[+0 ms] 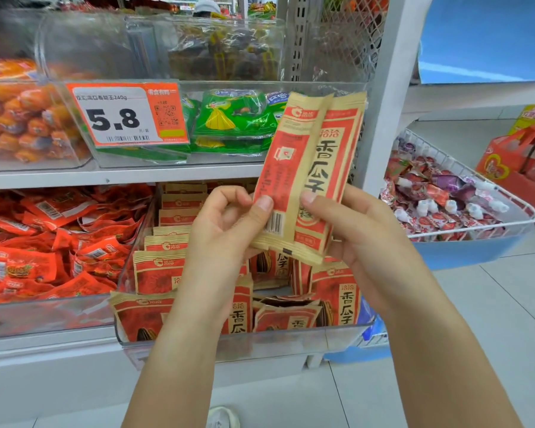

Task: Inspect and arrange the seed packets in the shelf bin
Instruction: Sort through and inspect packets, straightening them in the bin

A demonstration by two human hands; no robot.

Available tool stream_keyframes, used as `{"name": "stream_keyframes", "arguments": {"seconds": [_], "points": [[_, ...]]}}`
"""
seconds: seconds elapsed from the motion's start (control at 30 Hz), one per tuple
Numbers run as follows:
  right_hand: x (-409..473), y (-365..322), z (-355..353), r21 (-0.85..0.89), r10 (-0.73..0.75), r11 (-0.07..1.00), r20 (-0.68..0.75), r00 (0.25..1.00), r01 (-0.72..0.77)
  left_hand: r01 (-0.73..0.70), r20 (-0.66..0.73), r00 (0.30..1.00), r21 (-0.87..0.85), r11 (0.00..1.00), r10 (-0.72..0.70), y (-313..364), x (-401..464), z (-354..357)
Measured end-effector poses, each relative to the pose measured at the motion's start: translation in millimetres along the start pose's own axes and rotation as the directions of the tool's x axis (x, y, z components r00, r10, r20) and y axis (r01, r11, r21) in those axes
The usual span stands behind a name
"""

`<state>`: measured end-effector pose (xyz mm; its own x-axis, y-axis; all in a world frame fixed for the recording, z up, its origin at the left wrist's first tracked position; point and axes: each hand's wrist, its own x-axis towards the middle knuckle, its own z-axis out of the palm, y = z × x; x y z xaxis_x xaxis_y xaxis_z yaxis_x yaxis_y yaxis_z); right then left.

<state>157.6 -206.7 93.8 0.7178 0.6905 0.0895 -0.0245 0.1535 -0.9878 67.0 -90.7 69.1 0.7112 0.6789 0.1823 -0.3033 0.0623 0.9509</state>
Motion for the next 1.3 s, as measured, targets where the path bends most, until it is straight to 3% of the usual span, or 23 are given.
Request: {"name": "stream_keyframes", "arguments": {"seconds": [0.07, 0.17, 0.33, 0.53, 0.87, 1.0, 1.13, 1.3], "points": [[0, 0, -1, 0.048, -0.030, 0.998, -0.047, 0.998, 0.032, -0.106, -0.025, 0.993, 0.225, 0.969, 0.114, -2, 0, -1], [2, 2, -4, 0.056, -0.045, 0.997, -0.113, 0.993, 0.051, -0.207, 0.055, 0.977, 0.504, 0.839, 0.208, -2, -4, 2], [3, 3, -1, 0.069, -0.013, 0.997, -0.119, 0.993, 0.021, -0.247, 0.066, 0.962, 0.628, 0.738, 0.265, -6, -6, 5], [3, 5, -3, 0.052, -0.010, 0.999, -0.104, 0.995, 0.015, -0.403, 0.248, 0.912, 0.685, 0.607, 0.326, -5, -8, 5], [4, 5, 0, -0.114, -0.068, 0.992, -0.082, 0.994, 0.058, -0.228, 0.129, 0.974, 0.579, 0.783, 0.188, -8, 1, -1], [5, 6, 1, -0.240, -0.125, 0.963, 0.015, 0.992, 0.125, -0.160, 0.096, 0.987, 0.504, 0.849, 0.130, -8, 0, 0], [4, 9, -1, -0.389, -0.089, 0.913, 0.106, 0.990, 0.124, -0.093, 0.058, 0.995, 0.409, 0.908, 0.076, -6, 2, -1], [4, 14, 4, -0.516, -0.137, 0.847, 0.019, 0.990, 0.127, -0.094, 0.053, 0.995, 0.410, 0.907, 0.080, -7, 3, 0]]}}
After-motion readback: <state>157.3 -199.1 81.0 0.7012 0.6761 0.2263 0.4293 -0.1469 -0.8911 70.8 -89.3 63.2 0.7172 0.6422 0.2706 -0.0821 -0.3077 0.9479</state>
